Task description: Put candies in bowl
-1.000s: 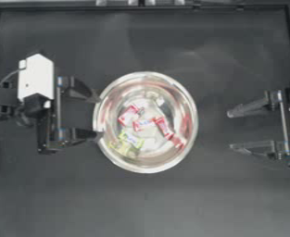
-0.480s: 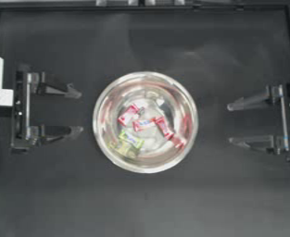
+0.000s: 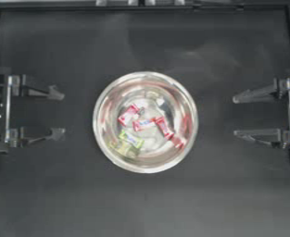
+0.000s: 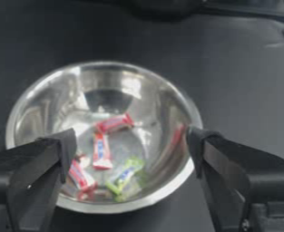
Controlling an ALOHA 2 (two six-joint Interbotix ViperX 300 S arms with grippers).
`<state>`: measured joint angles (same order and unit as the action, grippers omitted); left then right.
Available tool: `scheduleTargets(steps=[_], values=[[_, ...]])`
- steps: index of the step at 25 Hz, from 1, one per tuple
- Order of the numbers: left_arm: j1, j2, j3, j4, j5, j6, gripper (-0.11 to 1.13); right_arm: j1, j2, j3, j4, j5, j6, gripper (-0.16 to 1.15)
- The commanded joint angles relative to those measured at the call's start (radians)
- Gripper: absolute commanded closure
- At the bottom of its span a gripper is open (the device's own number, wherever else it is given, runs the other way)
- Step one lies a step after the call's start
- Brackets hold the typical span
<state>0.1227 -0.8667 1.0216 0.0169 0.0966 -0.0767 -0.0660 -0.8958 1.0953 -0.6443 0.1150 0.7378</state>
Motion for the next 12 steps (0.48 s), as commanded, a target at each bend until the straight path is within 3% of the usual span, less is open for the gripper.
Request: scheduleTargets(steps=[1, 12], values=[[0.003, -0.032, 0.011, 0.005, -0.009, -0.002, 0.0, 0.0, -0.003, -0.018, -0.003, 0.003, -0.002, 0.01], [0.026, -0.156, 0.077, 0.006, -0.009, -0.002, 0.0, -0.011, -0.098, 0.021, -0.005, 0.02, 0.003, 0.01]])
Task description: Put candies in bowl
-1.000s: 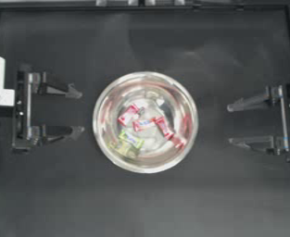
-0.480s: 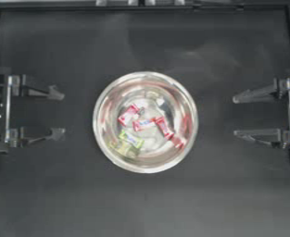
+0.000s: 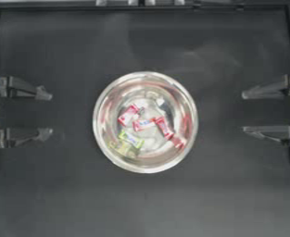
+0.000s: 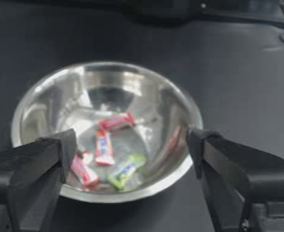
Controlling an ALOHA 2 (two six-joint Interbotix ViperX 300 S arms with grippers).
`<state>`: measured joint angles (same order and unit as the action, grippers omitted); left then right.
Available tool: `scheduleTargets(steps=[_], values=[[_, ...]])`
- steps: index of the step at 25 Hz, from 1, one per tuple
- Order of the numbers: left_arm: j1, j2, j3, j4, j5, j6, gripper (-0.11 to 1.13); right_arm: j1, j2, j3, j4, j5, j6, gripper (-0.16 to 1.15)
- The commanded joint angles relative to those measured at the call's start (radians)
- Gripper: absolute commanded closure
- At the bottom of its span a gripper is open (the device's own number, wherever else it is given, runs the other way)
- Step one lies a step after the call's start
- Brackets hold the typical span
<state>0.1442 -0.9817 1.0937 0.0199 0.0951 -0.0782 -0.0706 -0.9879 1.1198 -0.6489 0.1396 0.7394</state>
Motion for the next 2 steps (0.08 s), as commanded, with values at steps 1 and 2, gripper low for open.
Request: scheduleTargets(steps=[1, 2], values=[[0.008, -0.055, 0.012, 0.002, -0.008, -0.002, 0.0, -0.009, -0.009, 0.0, 0.0, -0.005, 0.002, 0.01], [0.009, -0.071, 0.018, 0.002, -0.008, -0.002, 0.0, -0.009, -0.012, 0.003, 0.0, -0.005, 0.002, 0.01]])
